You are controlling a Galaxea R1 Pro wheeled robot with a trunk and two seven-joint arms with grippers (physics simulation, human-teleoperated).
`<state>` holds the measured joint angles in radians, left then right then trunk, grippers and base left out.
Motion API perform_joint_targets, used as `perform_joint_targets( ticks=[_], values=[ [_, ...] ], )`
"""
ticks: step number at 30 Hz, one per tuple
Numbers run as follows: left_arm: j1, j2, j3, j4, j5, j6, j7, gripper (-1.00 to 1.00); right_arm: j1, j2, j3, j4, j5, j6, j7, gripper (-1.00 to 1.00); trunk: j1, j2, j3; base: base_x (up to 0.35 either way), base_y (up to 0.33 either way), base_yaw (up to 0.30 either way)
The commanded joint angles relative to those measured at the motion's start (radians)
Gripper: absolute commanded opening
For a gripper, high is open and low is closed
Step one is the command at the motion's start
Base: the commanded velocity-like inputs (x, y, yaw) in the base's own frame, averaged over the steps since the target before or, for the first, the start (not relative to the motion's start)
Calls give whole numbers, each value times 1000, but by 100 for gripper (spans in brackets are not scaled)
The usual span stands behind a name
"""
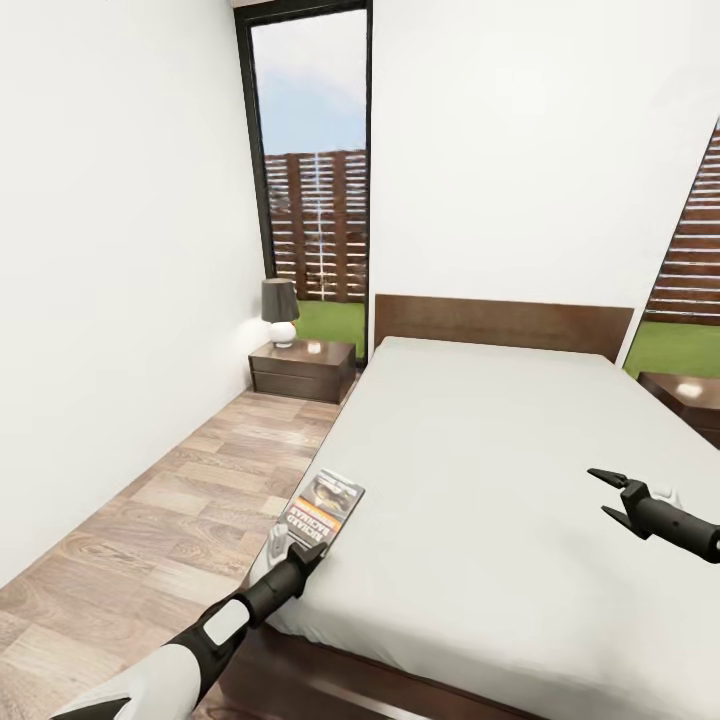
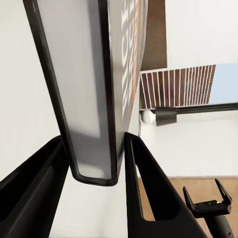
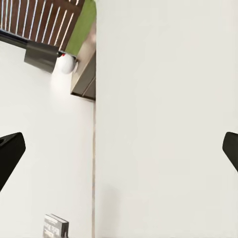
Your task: In the bedroom, move the book from the bed onto either nightstand, and place the two sandals side by side next to the bed.
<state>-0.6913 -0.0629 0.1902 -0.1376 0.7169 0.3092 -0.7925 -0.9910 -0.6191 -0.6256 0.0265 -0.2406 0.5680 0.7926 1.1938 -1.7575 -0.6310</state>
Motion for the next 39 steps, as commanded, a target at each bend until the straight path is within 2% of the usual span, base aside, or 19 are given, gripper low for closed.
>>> perform_joint_targets(
  ticks=[1,13,39],
  values=[
    [-1,0,8,-1,0,11,-3,-100,-2,-1,4,3,-10,5,1,100,0,-1,-1,0,0,0],
    [-1,16,8,-2,1,19,-4,-100,-2,2,4,4,-10,4,2,100,0,-1,-1,0,107,0],
    [-1,29,9,-2,4,24,-2,-100,-2,5,4,4,-11,-2,3,100,0,-1,-1,0,174,-1]
  ],
)
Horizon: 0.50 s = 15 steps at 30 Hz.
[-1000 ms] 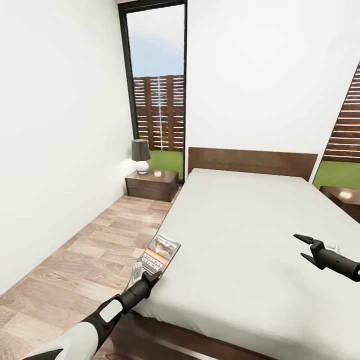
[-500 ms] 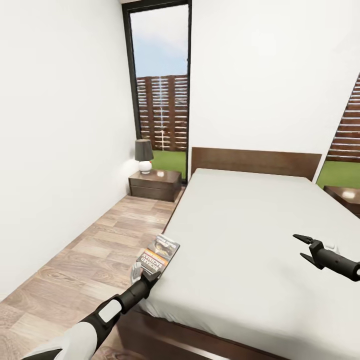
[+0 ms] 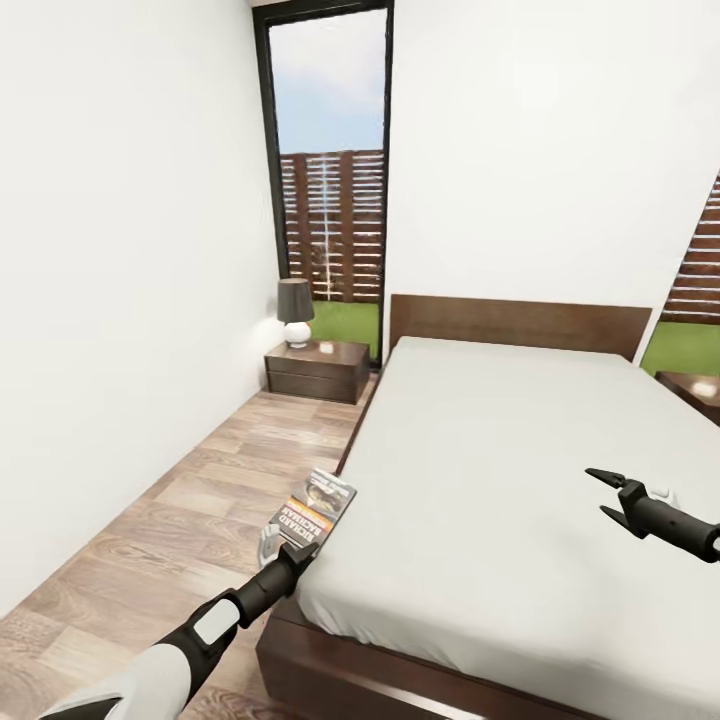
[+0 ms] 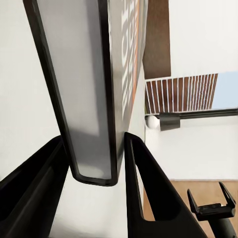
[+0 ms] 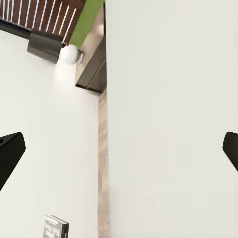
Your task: In the bedroom, move the book from the bed onto either nightstand, and place the two sandals side by side next to the bed.
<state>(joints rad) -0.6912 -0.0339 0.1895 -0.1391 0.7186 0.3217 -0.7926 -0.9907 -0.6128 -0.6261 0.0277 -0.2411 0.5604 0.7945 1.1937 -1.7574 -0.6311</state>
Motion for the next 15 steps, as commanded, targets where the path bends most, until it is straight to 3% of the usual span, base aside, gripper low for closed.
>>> perform_joint_targets(
  ticks=[1,15],
  values=[
    [-1,0,10,-1,2,11,-2,-100,-2,-1,5,3,-11,6,1,100,0,-1,-1,0,207,-39],
    [-1,2,10,1,7,11,-3,-100,-2,-1,5,3,-11,6,1,100,0,-1,-1,0,212,-151]
  ],
)
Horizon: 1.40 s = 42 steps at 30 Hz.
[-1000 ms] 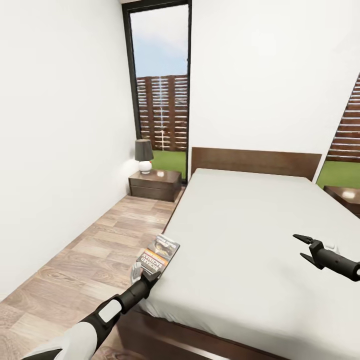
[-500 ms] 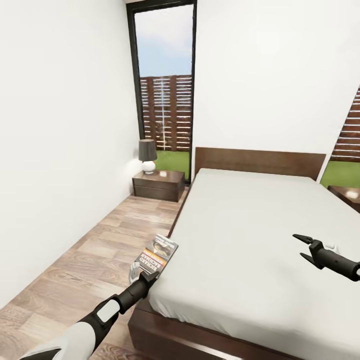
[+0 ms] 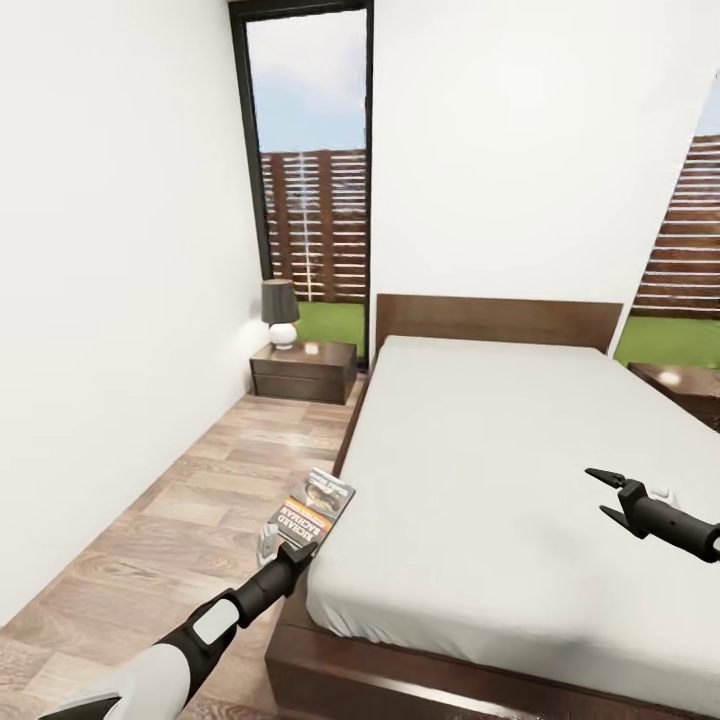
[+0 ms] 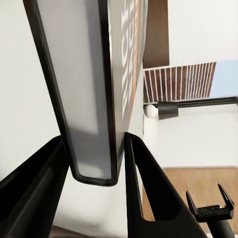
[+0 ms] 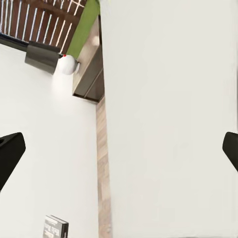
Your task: In the bedroom, move the book from the bed onto either nightstand, and place the two sandals side by side next to the bed.
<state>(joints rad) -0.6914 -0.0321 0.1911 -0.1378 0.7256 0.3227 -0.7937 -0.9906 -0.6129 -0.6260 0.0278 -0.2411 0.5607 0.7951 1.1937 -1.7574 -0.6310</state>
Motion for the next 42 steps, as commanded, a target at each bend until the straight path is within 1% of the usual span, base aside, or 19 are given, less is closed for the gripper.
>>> perform_joint_targets(
  ticks=[1,15,21,29,42],
  values=[
    [0,0,8,0,0,10,-2,-100,-2,-1,5,3,-10,6,1,100,0,-1,-1,0,217,-184],
    [0,0,8,0,-1,10,-2,-100,-2,1,5,3,-10,6,0,100,0,-1,-1,0,226,-155],
    [0,0,8,0,-1,10,-2,-100,-2,2,5,3,-10,6,0,100,0,-1,-1,0,230,-29],
    [0,0,8,0,-1,11,-2,-100,-2,21,5,3,-9,5,0,100,0,-1,-1,0,229,-4],
    [0,8,8,0,1,12,-2,-100,-2,25,5,3,-9,5,0,100,0,-1,-1,0,230,0]
  ],
)
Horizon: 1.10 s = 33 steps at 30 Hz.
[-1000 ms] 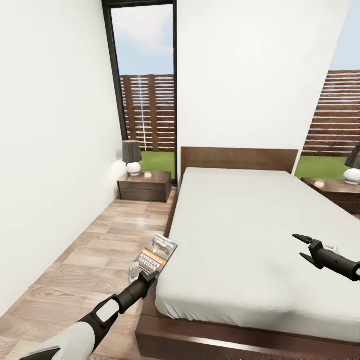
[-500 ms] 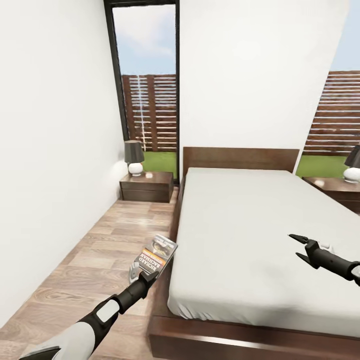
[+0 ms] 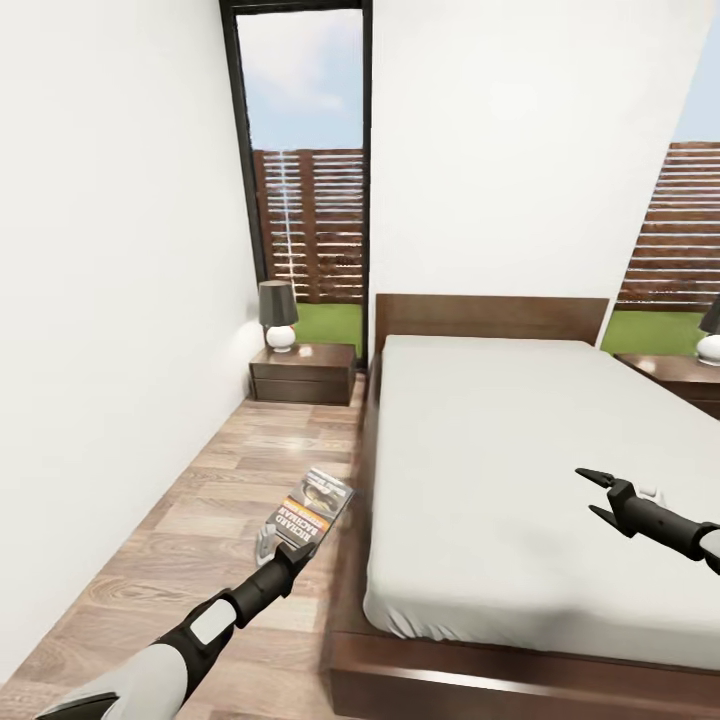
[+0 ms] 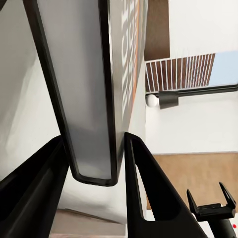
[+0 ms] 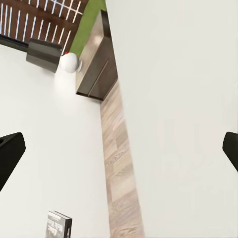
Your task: In the bedroom, move the book from the bed onto either nightstand, and place the two sandals side by side next to the bed.
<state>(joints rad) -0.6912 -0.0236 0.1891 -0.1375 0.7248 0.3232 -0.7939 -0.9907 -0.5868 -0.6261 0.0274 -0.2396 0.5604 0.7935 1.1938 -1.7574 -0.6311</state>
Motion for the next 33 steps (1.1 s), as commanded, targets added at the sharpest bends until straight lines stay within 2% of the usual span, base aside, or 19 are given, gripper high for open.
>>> perform_joint_targets(
  ticks=[1,18,33],
  values=[
    [-1,0,10,-1,2,11,-2,-100,-2,-1,5,3,-10,6,1,100,0,-1,-1,0,230,0],
    [-1,4,10,1,1,10,-2,-100,-2,-1,5,2,-11,6,1,100,0,-1,-1,0,226,-9],
    [-1,2,10,1,-1,10,0,-100,-2,-2,6,2,-11,6,0,100,0,-1,-1,0,237,-167]
  ],
)
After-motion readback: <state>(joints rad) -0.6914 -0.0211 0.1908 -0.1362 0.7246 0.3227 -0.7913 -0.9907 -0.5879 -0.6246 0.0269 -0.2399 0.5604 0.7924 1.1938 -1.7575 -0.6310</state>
